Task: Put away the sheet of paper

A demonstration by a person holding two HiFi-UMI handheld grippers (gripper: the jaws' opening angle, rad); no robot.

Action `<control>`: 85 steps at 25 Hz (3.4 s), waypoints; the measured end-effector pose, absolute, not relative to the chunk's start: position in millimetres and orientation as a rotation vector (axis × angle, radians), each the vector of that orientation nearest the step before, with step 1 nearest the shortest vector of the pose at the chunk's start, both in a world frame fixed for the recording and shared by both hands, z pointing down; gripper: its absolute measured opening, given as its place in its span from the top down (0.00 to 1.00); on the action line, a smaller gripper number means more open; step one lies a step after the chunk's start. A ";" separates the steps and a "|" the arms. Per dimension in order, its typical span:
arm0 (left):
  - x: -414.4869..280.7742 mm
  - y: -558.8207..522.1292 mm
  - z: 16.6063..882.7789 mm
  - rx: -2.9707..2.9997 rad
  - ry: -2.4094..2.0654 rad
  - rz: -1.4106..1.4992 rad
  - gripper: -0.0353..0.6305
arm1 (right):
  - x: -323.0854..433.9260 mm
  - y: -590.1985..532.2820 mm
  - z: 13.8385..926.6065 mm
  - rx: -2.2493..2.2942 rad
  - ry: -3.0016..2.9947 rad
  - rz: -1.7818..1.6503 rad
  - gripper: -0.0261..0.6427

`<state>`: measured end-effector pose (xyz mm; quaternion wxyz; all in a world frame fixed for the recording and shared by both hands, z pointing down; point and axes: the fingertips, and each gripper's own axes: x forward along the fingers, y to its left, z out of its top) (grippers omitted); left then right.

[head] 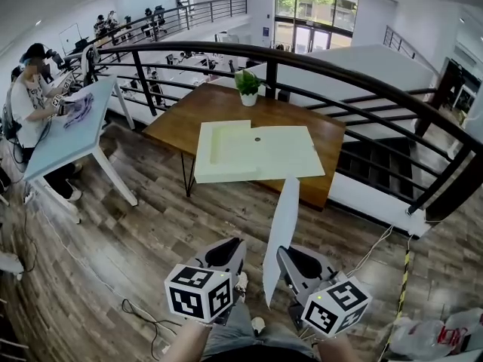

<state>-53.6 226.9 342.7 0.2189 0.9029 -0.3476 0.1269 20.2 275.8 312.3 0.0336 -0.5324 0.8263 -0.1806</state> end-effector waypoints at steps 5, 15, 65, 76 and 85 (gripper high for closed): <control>-46.6 188.9 350.6 2.485 -0.949 0.344 0.87 | 25.6 239.5 314.3 -1.633 2.538 -0.556 0.91; -33.4 64.2 341.3 2.503 -0.905 0.314 0.87 | 43.2 110.6 301.1 -1.686 2.528 -0.506 0.91; 33.2 -177.1 383.7 2.354 -0.883 0.422 0.87 | 136.6 -141.7 309.9 -1.626 2.509 -0.694 0.91; 43.6 -177.0 407.1 2.302 -0.871 0.486 0.87 | 161.7 -147.5 362.8 -1.647 2.488 -0.947 0.91; 48.7 -176.0 424.6 2.253 -0.866 0.529 0.87 | 176.1 -150.3 409.5 -1.712 2.571 -1.063 0.91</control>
